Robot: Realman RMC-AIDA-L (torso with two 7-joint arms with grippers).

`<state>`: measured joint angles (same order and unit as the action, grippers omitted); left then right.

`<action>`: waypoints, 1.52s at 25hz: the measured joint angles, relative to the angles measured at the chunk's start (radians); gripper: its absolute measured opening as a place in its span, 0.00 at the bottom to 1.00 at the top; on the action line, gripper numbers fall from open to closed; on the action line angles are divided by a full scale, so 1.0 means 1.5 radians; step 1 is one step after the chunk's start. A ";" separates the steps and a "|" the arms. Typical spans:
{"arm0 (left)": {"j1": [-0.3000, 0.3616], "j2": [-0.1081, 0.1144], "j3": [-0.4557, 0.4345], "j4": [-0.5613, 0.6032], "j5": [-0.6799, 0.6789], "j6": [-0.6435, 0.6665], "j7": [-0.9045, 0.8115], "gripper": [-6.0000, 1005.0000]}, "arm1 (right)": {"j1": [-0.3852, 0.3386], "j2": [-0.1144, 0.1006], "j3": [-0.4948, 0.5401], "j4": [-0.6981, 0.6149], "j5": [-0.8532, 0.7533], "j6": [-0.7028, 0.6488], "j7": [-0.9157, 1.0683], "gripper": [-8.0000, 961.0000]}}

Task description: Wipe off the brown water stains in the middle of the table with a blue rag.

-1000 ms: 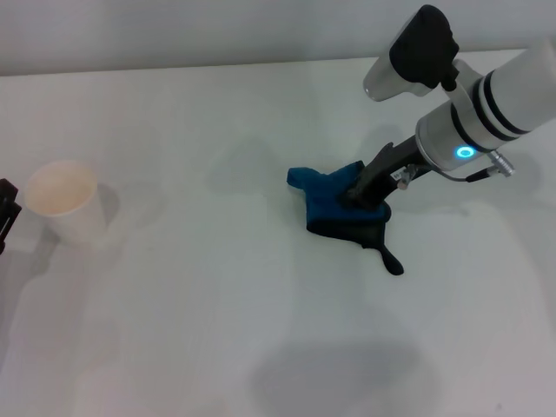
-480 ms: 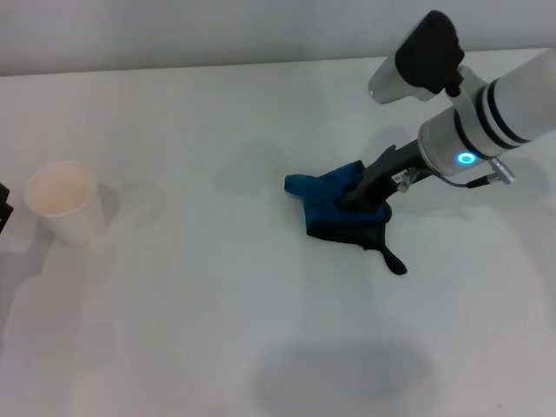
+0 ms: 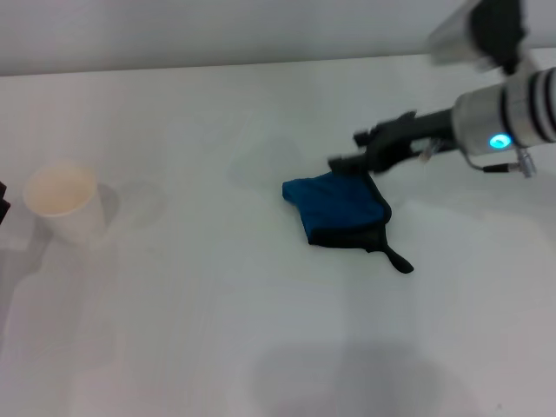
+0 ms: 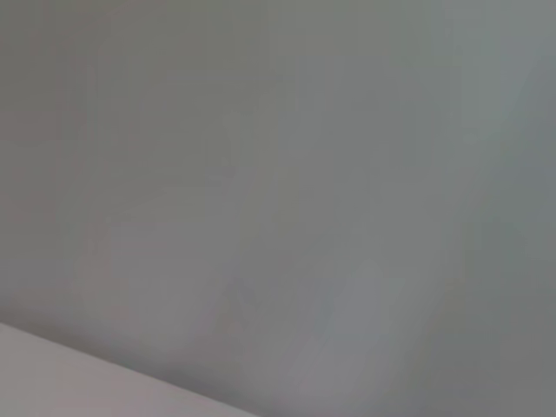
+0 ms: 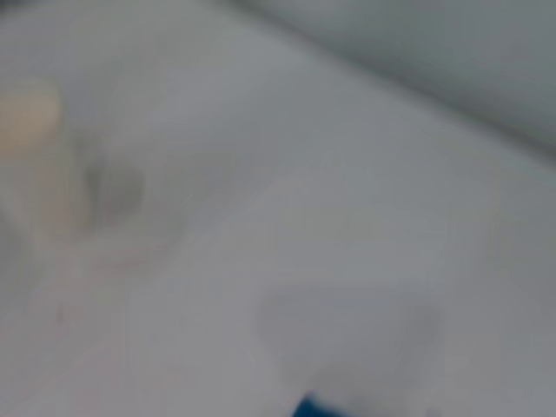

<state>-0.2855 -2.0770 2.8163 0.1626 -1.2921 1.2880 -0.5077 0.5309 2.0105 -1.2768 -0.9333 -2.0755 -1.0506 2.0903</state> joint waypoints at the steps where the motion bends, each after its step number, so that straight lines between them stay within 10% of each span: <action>1: -0.001 0.000 0.000 0.000 -0.002 0.000 0.000 0.89 | -0.013 0.000 0.024 -0.002 0.037 0.004 -0.012 0.53; 7: -0.002 0.000 0.000 0.001 -0.023 0.001 0.000 0.89 | -0.085 0.000 0.132 0.133 0.549 -0.015 -0.301 0.73; 18: -0.025 0.000 0.000 0.000 -0.035 -0.003 0.004 0.89 | -0.080 0.009 0.162 0.432 1.079 -0.070 -1.043 0.87; 23: -0.036 0.000 0.000 -0.005 -0.052 -0.004 0.006 0.89 | -0.063 0.006 0.165 0.507 1.141 -0.073 -1.205 0.87; 38: -0.063 0.000 0.000 -0.009 -0.078 -0.005 0.009 0.89 | -0.068 0.007 0.168 0.532 1.149 -0.066 -1.132 0.87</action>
<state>-0.3803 -2.0765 2.8164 0.1485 -1.4095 1.2808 -0.4937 0.4287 2.0213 -1.0248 -0.1354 -0.3525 -1.1493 0.3929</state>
